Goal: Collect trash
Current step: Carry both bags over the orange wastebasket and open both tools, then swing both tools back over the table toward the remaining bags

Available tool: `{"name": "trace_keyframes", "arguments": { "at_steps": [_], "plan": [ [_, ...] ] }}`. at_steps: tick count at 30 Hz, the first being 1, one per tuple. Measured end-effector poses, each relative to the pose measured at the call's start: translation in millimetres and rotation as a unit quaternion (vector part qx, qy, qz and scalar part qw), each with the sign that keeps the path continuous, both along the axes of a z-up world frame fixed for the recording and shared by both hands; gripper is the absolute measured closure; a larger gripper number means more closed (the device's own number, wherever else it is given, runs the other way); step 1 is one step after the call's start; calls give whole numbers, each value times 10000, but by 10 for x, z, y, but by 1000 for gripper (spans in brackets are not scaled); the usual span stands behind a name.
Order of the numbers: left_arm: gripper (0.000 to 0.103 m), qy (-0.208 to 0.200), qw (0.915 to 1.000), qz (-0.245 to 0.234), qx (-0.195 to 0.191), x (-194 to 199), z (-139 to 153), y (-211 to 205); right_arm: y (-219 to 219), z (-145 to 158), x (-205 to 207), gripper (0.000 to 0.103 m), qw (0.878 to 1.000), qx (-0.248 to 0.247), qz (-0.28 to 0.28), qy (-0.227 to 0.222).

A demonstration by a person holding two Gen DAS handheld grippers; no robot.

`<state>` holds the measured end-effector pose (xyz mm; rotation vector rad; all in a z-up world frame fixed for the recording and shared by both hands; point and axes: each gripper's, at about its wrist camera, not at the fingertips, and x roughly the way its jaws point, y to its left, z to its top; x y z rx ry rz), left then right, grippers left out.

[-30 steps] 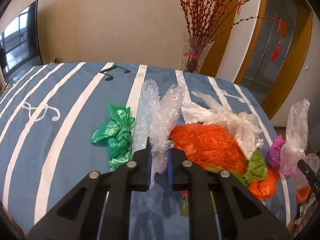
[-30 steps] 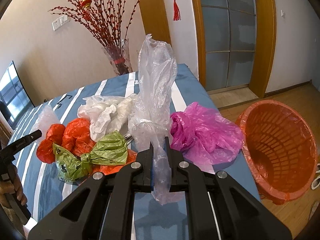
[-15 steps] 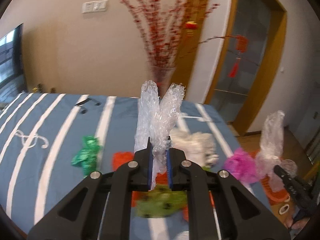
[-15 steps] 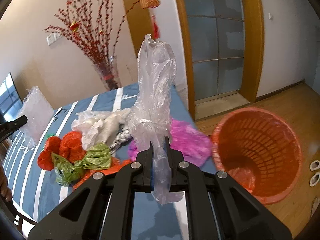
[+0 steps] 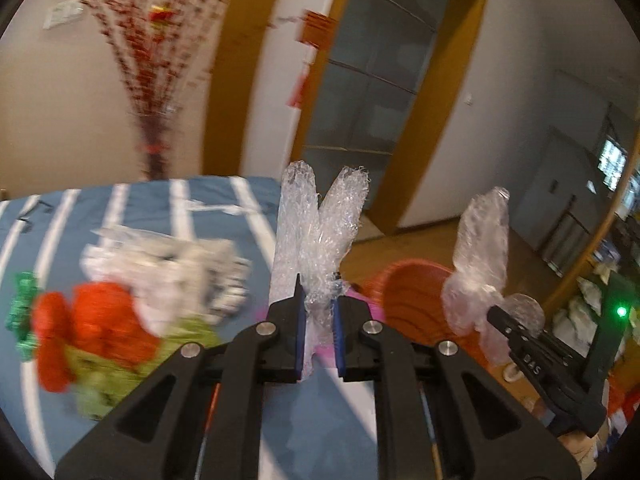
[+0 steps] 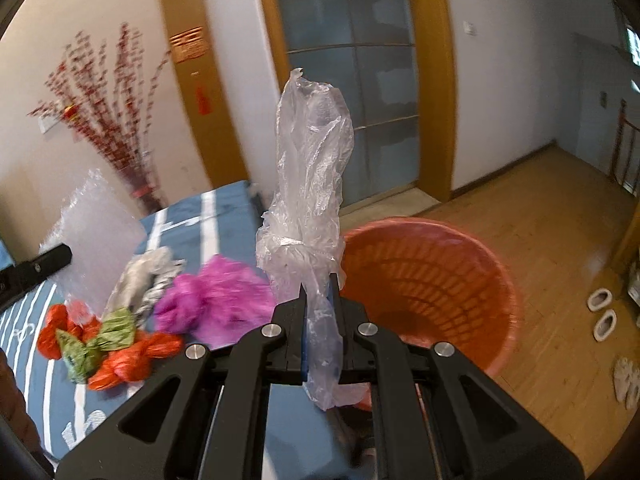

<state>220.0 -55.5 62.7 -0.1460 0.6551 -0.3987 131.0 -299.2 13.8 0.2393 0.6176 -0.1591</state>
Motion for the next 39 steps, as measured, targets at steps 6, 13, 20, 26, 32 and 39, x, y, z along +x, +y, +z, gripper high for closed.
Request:
{"name": "trace_keyframes", "arguments": {
  "at_steps": [6, 13, 20, 26, 32, 39],
  "plan": [
    [90, 217, 9984, -511, -132, 83, -191, -544, -360, -89, -81, 95, 9991, 92, -404, 89],
    [90, 483, 9947, -885, -218, 231, -433, -973, -649, -232, -125, 95, 9974, 144, -683, 201],
    [90, 676, 9905, -1160, -309, 391, -557, -1309, -838, -325, -93, 95, 9955, 265, -862, 277],
    [90, 795, 9877, -1308, -313, 463, -650, -1588, -985, -396, -1, 94, 9941, 445, -928, 331],
    [75, 1020, 9872, -1210, -199, 541, -841, -1680, -1019, -449, -4, 60, 9935, 438, -997, 318],
    [66, 1043, 9895, -1004, -45, 569, -905, -1494, -1036, -448, -42, 59, 9928, 392, -1079, 350]
  ]
}}
